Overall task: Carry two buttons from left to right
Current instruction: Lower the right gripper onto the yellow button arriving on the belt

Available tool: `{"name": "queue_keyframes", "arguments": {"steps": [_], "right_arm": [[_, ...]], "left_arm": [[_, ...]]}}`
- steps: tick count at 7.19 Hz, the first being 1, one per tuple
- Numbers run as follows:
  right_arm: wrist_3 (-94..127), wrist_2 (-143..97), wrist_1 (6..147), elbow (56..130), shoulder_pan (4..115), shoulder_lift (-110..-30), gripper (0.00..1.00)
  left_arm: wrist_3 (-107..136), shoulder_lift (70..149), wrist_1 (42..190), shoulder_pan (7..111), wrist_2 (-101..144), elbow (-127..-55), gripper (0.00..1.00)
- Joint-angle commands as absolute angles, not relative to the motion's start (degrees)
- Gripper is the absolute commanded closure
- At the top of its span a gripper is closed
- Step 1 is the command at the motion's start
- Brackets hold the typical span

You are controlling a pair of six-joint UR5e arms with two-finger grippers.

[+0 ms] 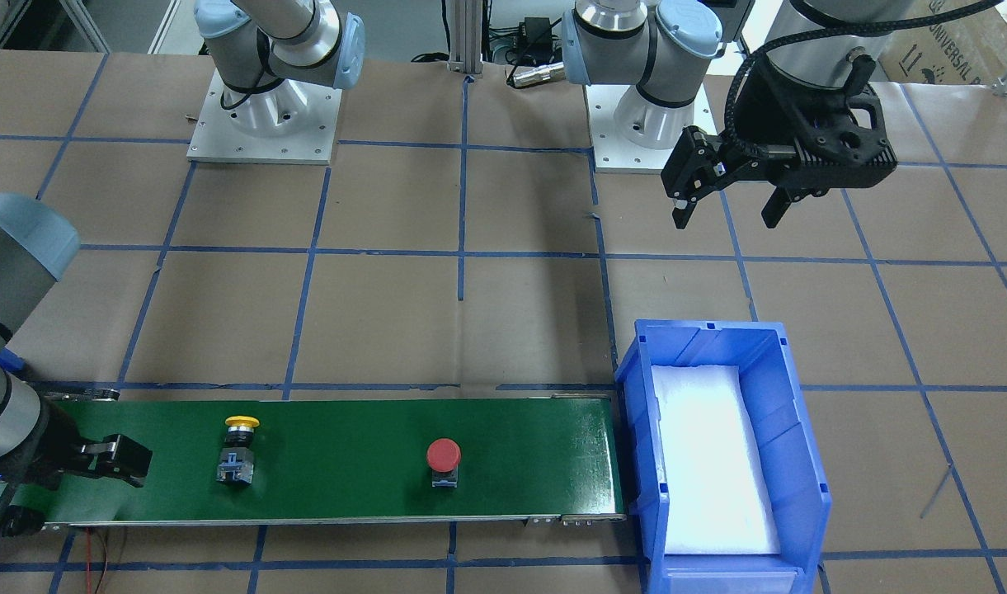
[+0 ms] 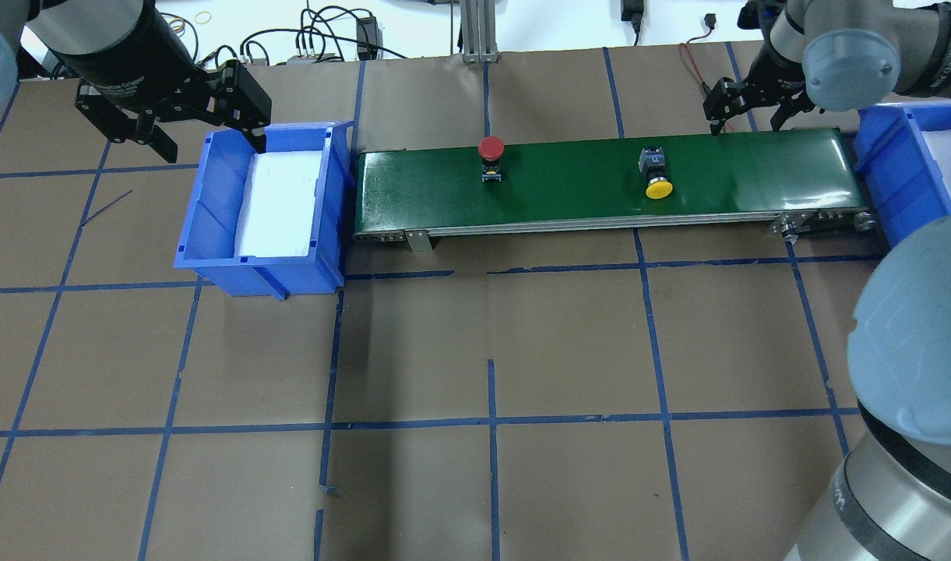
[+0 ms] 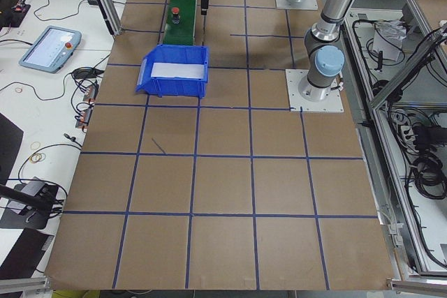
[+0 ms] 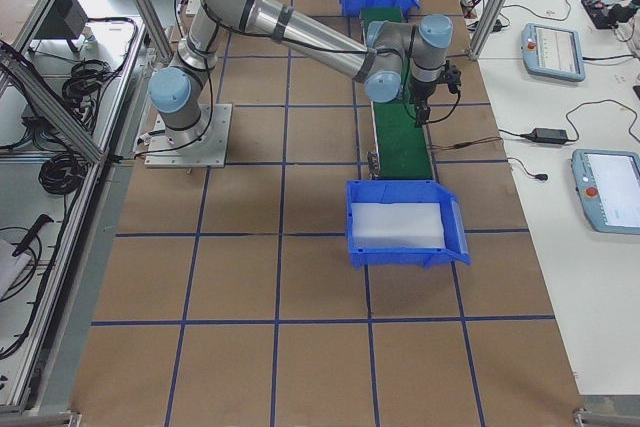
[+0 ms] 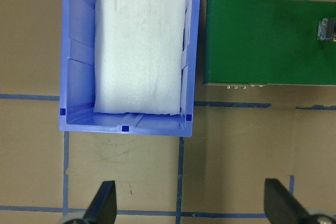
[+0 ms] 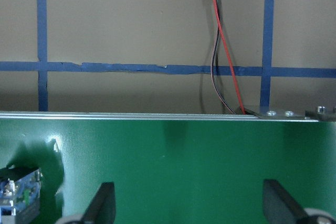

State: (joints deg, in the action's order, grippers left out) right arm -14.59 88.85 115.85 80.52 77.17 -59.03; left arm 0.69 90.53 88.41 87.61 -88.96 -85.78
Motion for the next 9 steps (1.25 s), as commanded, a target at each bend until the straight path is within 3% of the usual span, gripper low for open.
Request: {"name": "queue_keyframes", "arguments": {"steps": [1,9], "right_arm": [[-14.41,88.77,115.84,80.95,77.17,-59.33,0.00],[-12.84,85.70,115.67,81.30,77.70,-59.85,0.00]], "left_arm": [[0.70,90.53,88.42,87.63,-88.95,-85.78,0.00],[1.05,90.62,88.33,87.89,-88.95,-85.78,0.00]]}}
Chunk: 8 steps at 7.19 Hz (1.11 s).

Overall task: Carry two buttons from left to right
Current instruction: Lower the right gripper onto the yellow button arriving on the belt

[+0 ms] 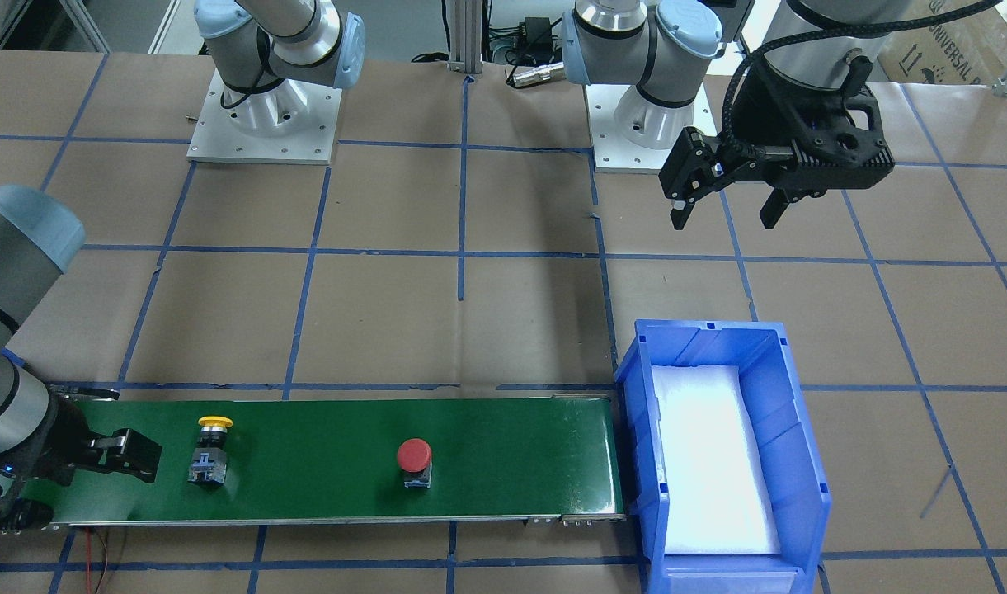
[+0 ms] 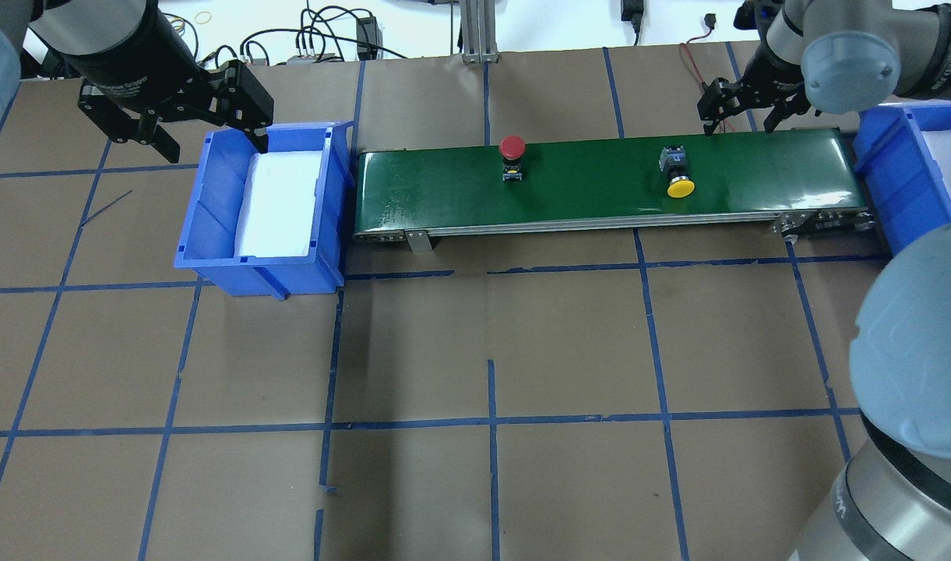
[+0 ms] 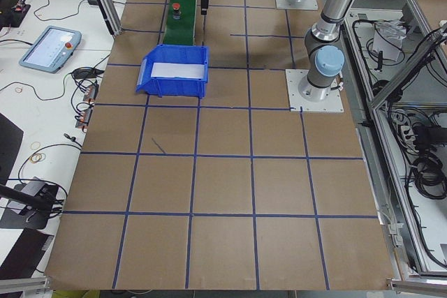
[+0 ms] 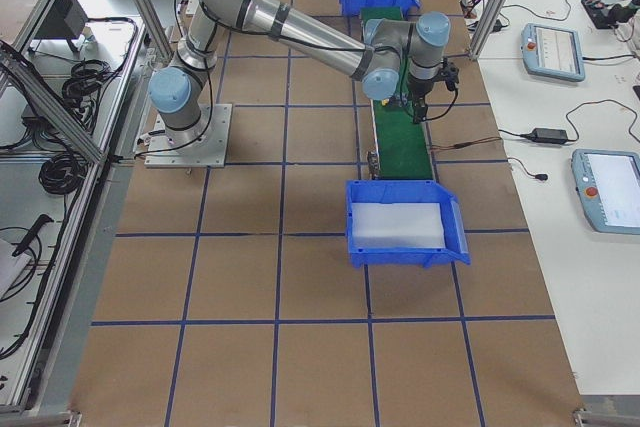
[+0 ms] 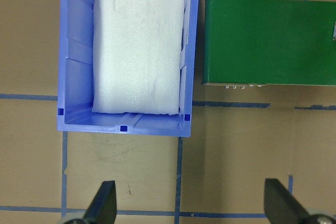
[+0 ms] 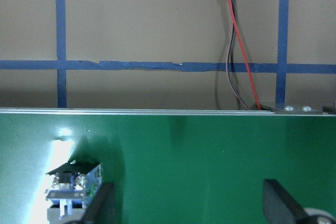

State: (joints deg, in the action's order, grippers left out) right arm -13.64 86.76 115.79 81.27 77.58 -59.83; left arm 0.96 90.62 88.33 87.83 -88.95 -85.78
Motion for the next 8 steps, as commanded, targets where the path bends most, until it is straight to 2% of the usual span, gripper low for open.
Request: {"name": "queue_keyframes", "arguments": {"steps": [1,7,8], "right_arm": [[-12.31,85.95,114.71,81.30,78.48,-60.20,0.00],[-12.66,89.56,114.43,84.19,81.56,-59.50,0.04],[-12.83,89.73,114.43,84.72,81.56,-59.41,0.08]], "left_arm": [[1.05,90.62,88.33,87.89,-88.95,-85.78,0.00],[1.14,90.62,88.24,87.98,-88.95,-85.69,0.00],[1.14,90.62,88.24,87.98,-88.95,-85.69,0.00]]}}
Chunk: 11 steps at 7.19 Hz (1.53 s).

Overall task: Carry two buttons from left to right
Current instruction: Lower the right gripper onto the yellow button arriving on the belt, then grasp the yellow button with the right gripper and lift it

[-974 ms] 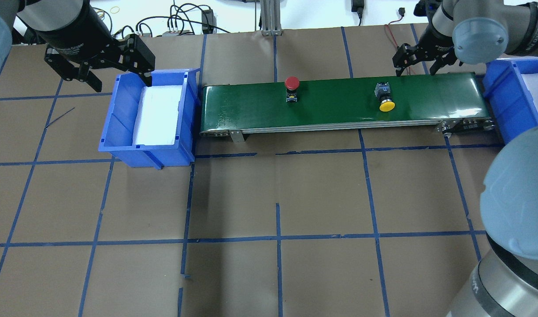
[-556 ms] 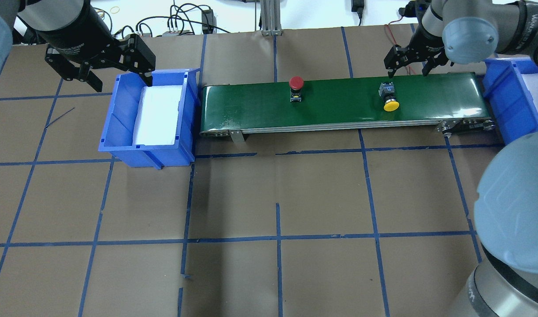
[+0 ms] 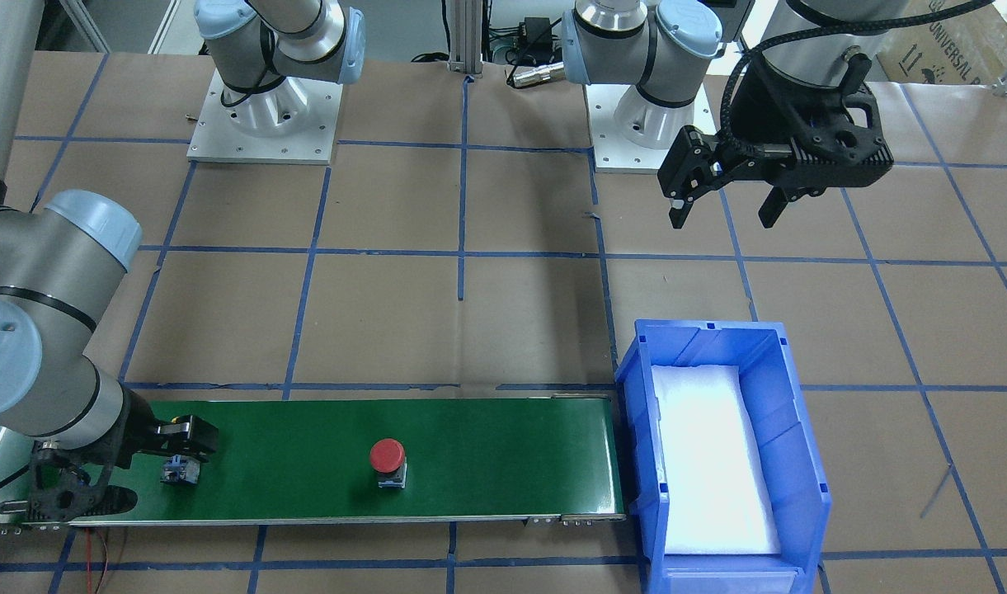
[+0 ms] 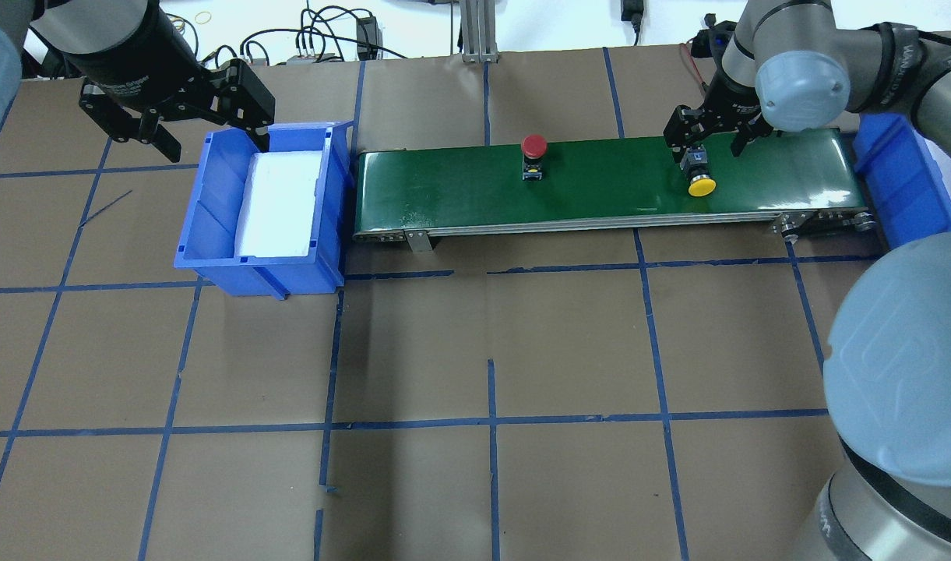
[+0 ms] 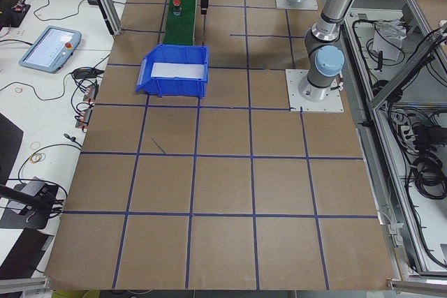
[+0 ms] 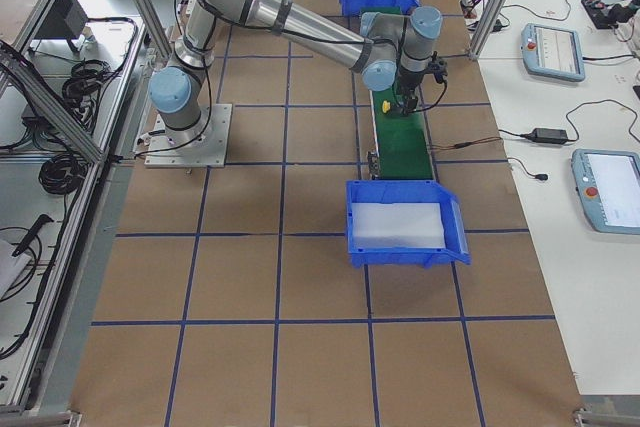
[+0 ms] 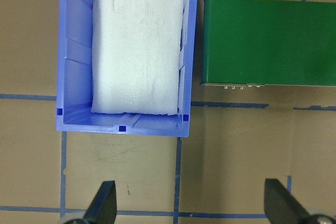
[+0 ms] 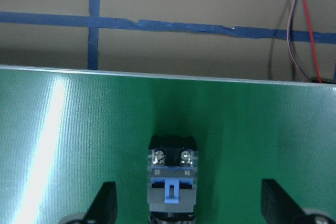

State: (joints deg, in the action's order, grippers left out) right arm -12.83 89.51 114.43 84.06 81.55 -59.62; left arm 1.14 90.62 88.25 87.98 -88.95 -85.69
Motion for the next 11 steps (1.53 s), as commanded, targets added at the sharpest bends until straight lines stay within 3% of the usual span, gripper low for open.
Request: {"name": "queue_keyframes", "arguments": {"steps": [1,2,3,4,7,11], "right_arm": [[-13.27,89.39,114.61,85.16,81.48,-59.33,0.27],[-13.79,89.47,114.52,85.17,81.21,-59.59,0.65],[-13.71,89.99,114.52,85.78,81.12,-59.76,0.86],[-13.80,92.87,114.61,85.69,81.04,-59.85,0.92],[-16.32,92.46,114.18,77.38,75.97,-62.13,0.93],[-34.06,91.24,114.34,76.38,56.55,-61.53,0.93]], "left_arm": [[1.14,90.62,88.24,88.07,-88.95,-85.61,0.00],[1.14,90.62,88.24,88.07,-88.95,-85.61,0.00],[1.14,90.62,88.24,88.07,-88.95,-85.61,0.00],[1.14,90.70,88.24,88.15,-88.95,-85.61,0.00],[1.23,90.70,88.16,88.15,-88.95,-85.61,0.00],[1.23,90.70,88.15,88.15,-88.95,-85.61,0.00]]}}
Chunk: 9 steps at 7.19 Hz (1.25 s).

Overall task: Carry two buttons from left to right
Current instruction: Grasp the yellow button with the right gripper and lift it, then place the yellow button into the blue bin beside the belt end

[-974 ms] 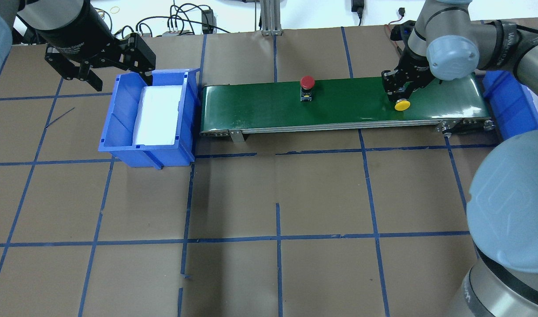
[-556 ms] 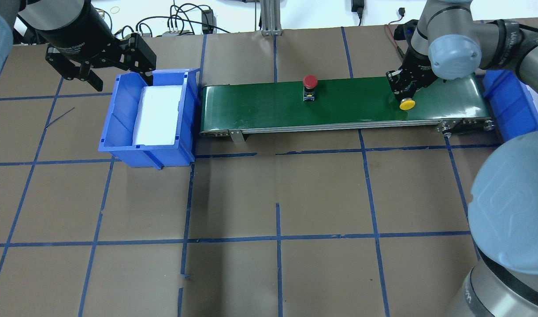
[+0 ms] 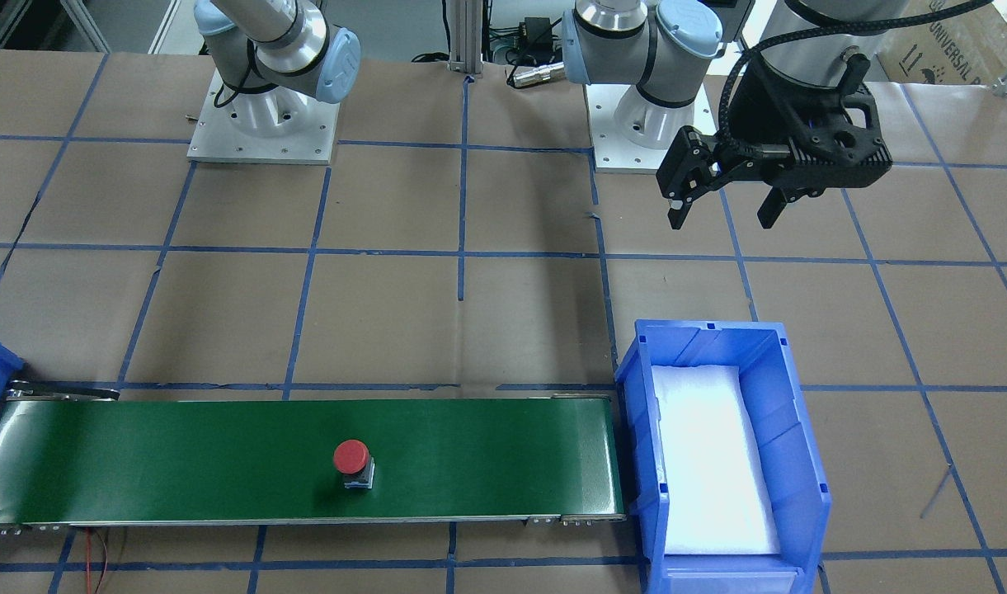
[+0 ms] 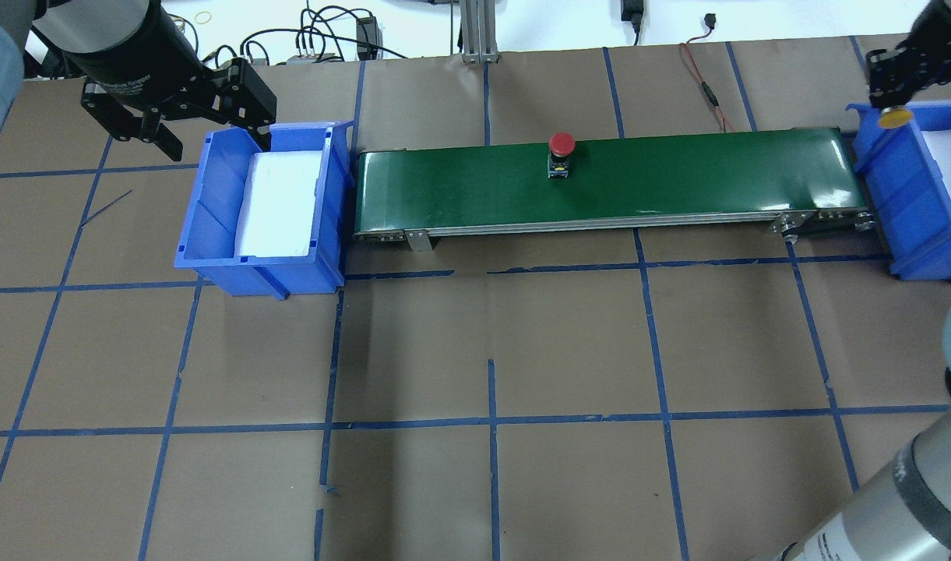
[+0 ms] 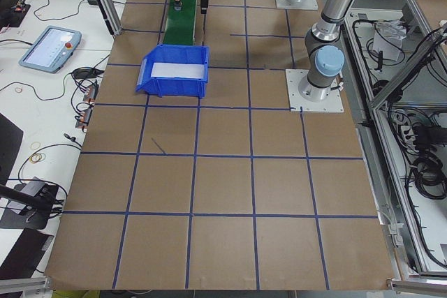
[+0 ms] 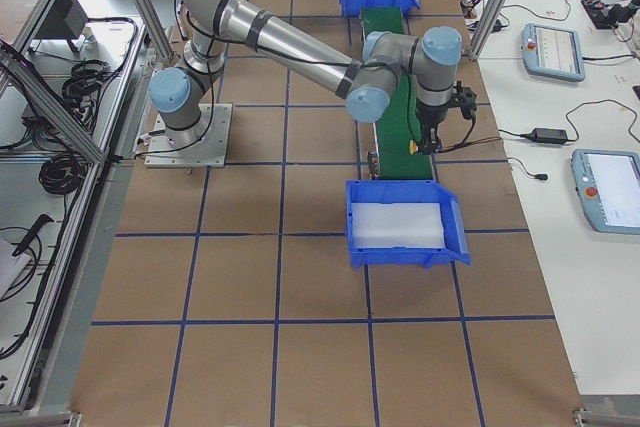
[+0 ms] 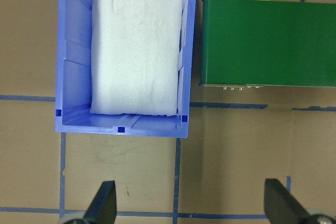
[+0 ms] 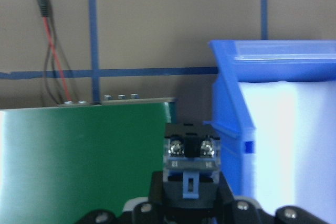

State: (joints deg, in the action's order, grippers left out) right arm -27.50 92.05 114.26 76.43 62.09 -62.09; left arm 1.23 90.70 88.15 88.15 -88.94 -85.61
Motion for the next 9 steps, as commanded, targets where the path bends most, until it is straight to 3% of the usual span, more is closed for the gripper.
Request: {"name": "queue_keyframes", "arguments": {"steps": [1,7,8,9], "right_arm": [[-39.58,90.45,114.78,76.20,53.47,-60.22,0.93],[-46.23,88.94,121.46,79.98,50.71,-53.79,0.88],[-46.23,88.60,121.55,80.07,50.36,-53.96,0.64],[-46.23,88.59,121.55,80.07,50.36,-53.96,0.02]], "left_arm": [[1.23,90.70,88.15,88.15,-88.95,-85.52,0.00],[1.23,90.70,88.15,88.15,-88.95,-85.52,0.00],[1.23,90.70,88.07,88.15,-88.86,-85.52,0.00],[1.23,90.79,87.98,88.15,-88.68,-85.52,0.00]]}}
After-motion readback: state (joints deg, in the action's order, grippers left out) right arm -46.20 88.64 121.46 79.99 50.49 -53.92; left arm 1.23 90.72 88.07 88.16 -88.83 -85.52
